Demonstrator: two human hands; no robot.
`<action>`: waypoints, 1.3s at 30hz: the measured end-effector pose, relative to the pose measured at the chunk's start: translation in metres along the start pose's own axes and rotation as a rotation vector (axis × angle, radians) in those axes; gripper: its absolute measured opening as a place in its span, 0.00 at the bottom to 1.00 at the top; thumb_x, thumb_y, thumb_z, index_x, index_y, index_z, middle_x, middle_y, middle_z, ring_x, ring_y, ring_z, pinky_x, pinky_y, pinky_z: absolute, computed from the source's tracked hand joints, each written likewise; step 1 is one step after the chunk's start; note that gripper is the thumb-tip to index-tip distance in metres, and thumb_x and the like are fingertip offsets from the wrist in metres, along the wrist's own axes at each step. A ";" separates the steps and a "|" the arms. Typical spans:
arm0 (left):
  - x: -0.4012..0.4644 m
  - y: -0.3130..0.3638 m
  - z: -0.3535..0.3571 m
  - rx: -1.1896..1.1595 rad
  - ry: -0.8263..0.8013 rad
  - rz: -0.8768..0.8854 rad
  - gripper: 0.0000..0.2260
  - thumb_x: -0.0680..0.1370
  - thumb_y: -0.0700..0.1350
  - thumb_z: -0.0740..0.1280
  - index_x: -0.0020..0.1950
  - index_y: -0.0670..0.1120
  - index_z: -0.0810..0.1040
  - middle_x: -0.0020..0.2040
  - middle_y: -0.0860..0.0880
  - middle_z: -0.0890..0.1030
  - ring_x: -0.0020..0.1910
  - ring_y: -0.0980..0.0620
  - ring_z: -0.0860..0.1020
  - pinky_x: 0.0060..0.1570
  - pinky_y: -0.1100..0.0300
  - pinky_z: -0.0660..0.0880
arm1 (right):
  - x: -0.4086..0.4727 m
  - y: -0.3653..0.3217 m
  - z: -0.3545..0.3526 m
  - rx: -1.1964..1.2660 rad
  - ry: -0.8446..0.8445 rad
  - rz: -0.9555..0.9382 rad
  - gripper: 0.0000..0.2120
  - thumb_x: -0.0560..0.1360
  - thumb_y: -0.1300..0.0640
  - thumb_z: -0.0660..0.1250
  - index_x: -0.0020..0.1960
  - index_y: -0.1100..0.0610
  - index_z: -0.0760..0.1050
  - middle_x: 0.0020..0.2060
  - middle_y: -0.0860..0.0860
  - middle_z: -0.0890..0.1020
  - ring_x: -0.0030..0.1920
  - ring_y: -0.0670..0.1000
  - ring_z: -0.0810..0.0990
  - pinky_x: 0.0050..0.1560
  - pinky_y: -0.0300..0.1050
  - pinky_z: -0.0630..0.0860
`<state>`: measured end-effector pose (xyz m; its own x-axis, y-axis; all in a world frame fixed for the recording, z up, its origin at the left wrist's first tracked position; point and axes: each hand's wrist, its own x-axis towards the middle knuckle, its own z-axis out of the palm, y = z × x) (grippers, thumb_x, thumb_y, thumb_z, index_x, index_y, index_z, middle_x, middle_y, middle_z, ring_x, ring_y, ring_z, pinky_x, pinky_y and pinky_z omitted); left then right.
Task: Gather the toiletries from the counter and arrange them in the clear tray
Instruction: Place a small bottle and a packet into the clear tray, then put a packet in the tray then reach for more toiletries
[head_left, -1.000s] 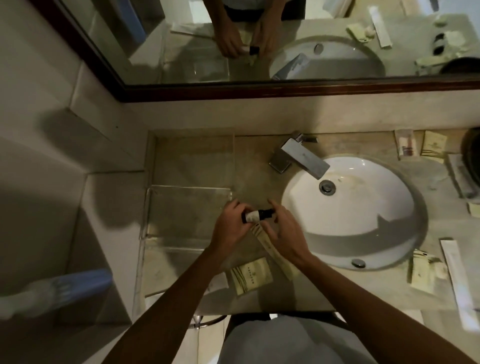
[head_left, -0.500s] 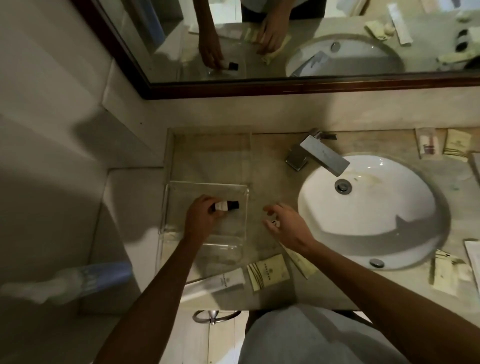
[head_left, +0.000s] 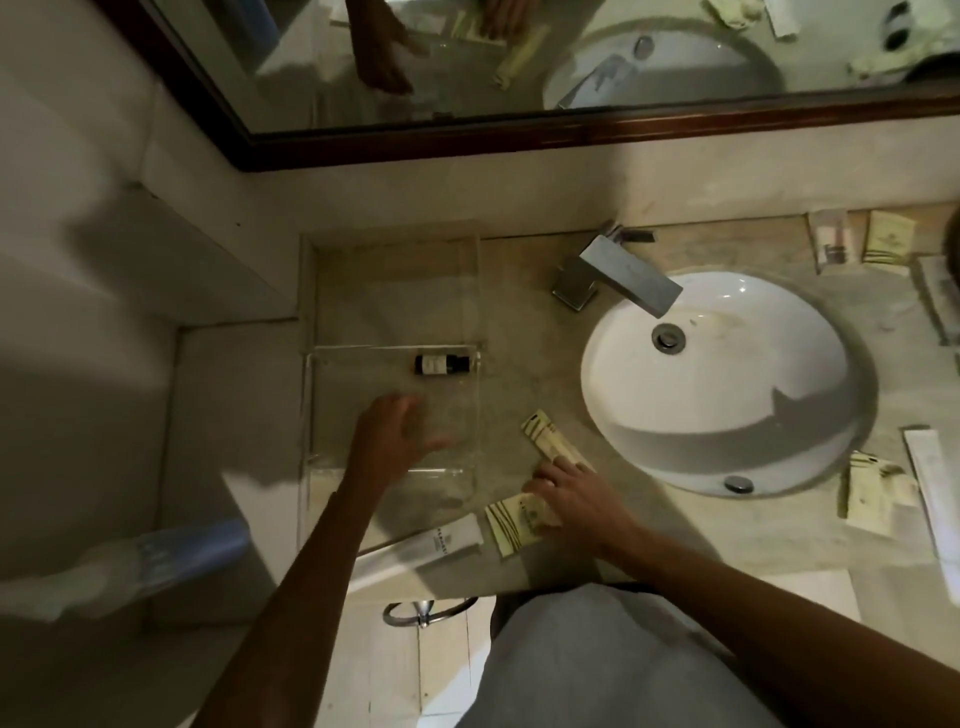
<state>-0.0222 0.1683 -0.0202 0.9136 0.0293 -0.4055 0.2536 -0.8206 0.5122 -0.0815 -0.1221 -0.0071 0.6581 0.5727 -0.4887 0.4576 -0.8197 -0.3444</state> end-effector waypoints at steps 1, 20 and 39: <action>-0.014 -0.007 0.000 0.027 -0.111 0.023 0.37 0.60 0.69 0.75 0.63 0.51 0.76 0.61 0.51 0.75 0.58 0.50 0.75 0.58 0.50 0.74 | 0.002 -0.003 0.007 -0.056 -0.040 -0.011 0.30 0.75 0.42 0.67 0.73 0.50 0.66 0.71 0.52 0.66 0.72 0.54 0.63 0.71 0.51 0.63; -0.050 0.043 0.050 0.229 0.151 0.385 0.22 0.74 0.56 0.71 0.65 0.50 0.75 0.64 0.49 0.75 0.63 0.48 0.72 0.64 0.52 0.65 | -0.023 0.062 0.010 0.184 0.267 0.341 0.15 0.73 0.39 0.69 0.48 0.49 0.73 0.43 0.46 0.75 0.41 0.46 0.71 0.38 0.42 0.70; -0.003 0.124 0.099 0.319 -0.128 0.535 0.30 0.74 0.45 0.71 0.74 0.50 0.64 0.72 0.48 0.69 0.69 0.48 0.68 0.67 0.51 0.66 | -0.047 0.085 0.014 0.232 0.381 0.406 0.24 0.68 0.45 0.77 0.58 0.55 0.78 0.52 0.52 0.78 0.51 0.53 0.75 0.47 0.47 0.74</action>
<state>-0.0248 0.0103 -0.0303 0.8375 -0.4843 -0.2529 -0.3530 -0.8329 0.4261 -0.0820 -0.2181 -0.0245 0.9403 0.1374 -0.3113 0.0105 -0.9261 -0.3770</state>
